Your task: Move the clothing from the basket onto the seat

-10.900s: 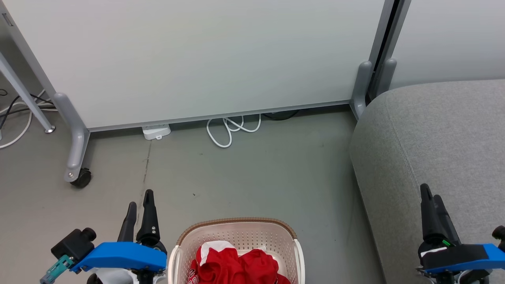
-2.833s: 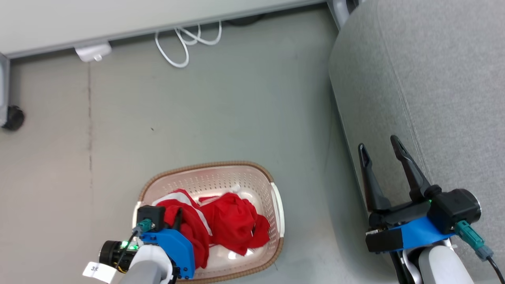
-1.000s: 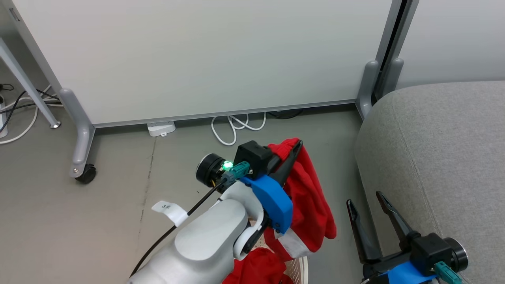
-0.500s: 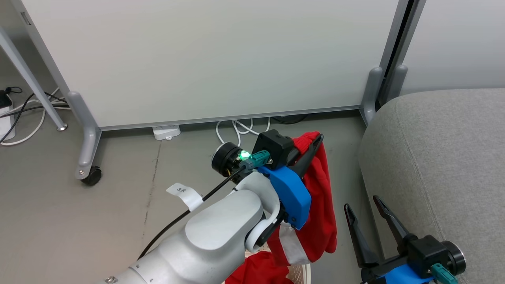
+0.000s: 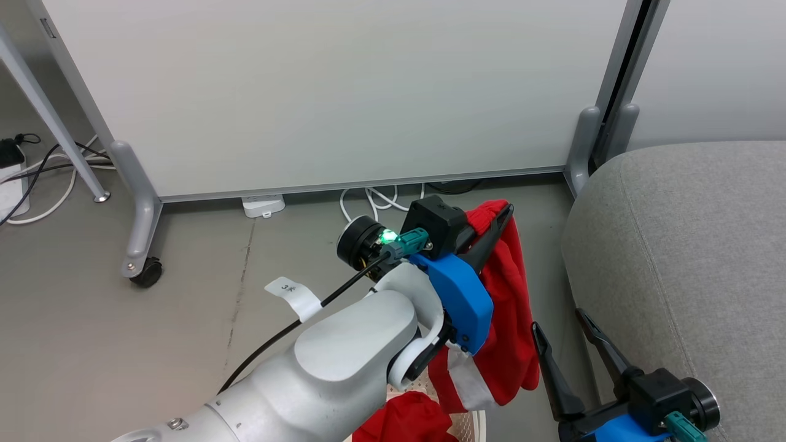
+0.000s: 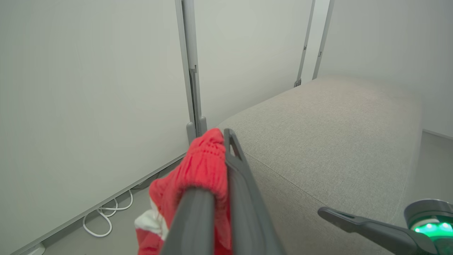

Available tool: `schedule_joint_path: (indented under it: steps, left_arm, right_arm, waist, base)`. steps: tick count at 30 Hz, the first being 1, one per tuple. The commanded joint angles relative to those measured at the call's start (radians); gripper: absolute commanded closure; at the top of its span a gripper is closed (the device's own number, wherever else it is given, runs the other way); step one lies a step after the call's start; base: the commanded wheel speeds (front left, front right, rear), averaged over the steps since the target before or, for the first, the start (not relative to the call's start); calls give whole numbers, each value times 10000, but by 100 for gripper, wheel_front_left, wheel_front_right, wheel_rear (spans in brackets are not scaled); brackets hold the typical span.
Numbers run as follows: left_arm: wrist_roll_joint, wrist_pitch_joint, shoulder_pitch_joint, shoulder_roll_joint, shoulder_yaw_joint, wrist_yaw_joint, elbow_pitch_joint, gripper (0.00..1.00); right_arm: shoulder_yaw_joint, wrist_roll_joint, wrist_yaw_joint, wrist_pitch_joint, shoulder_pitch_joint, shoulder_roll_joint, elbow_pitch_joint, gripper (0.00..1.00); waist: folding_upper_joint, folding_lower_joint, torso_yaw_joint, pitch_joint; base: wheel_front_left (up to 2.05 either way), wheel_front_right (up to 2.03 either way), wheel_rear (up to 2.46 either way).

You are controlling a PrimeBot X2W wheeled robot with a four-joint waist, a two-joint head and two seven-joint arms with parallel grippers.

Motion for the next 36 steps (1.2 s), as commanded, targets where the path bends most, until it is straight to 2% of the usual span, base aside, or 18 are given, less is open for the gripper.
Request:
schedule_joint_path:
  steps: [1, 19, 36]
  left_arm:
    - [-60, -69, -197, 8, -27, 52, 16, 100]
    - [-425, -125, -340, 8, -377, 112, -200, 100]
    - [-331, 71, -356, 7, -450, 17, -415, 100]
  right_arm:
    - [12, 61, 5, 5, 115, -29, 32, 0]
    - [453, -448, 5, 410, -1053, -28, 1013, 0]
    - [771, -587, 5, 214, -2895, -29, 3266, 0]
  waist:
    - [0, -1, -2, 6]
    - [0, -1, 144, 189]
    - [0, -1, 236, 329]
  base:
    - [0, 0, 0]
    - [0, 0, 0]
    - [0, 0, 0]
